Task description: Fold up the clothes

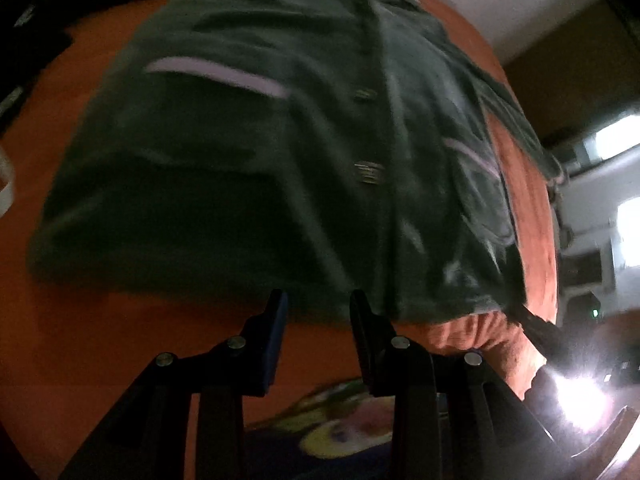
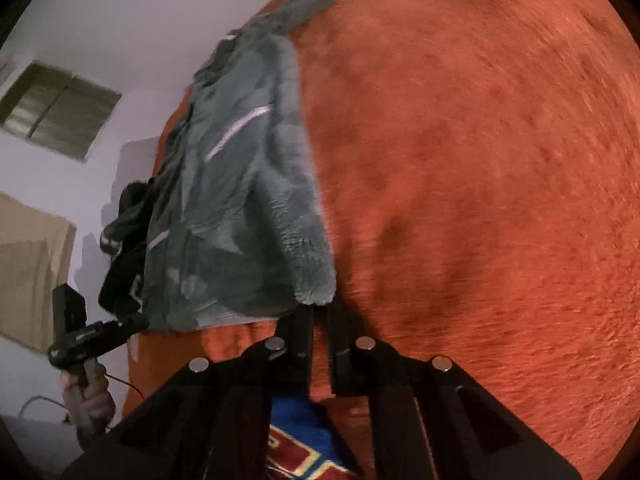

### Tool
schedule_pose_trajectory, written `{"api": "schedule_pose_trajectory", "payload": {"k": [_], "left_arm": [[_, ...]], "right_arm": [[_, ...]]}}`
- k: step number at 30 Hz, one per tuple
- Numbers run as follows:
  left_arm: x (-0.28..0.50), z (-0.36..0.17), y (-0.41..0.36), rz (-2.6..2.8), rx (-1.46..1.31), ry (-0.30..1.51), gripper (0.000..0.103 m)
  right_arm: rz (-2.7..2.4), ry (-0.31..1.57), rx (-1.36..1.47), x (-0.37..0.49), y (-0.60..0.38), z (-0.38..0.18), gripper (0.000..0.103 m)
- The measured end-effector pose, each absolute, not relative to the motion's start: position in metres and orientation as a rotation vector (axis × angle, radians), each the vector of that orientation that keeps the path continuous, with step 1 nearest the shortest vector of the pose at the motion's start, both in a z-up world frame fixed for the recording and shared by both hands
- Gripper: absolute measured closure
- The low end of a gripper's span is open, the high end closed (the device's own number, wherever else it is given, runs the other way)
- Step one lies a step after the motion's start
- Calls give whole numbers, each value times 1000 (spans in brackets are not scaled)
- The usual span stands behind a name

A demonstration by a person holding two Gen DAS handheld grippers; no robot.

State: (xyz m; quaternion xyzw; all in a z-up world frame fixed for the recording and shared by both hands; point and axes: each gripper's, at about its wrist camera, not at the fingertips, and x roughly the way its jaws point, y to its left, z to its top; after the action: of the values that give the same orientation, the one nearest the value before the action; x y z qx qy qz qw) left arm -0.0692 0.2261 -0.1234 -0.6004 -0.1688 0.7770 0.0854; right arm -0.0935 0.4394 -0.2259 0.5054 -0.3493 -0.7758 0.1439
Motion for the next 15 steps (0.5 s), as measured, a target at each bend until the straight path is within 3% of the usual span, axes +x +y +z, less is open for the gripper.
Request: {"api": "schedule_pose_trajectory", "payload": {"k": [7, 15], "left_arm": [[-89, -139, 295, 2262, -1814, -249, 68], [-93, -153, 312, 2278, -1876, -183, 67]], "right_arm": [[-2202, -992, 1462, -91, 438, -225, 93], [-2184, -1031, 1472, -87, 442, -229, 92]]}}
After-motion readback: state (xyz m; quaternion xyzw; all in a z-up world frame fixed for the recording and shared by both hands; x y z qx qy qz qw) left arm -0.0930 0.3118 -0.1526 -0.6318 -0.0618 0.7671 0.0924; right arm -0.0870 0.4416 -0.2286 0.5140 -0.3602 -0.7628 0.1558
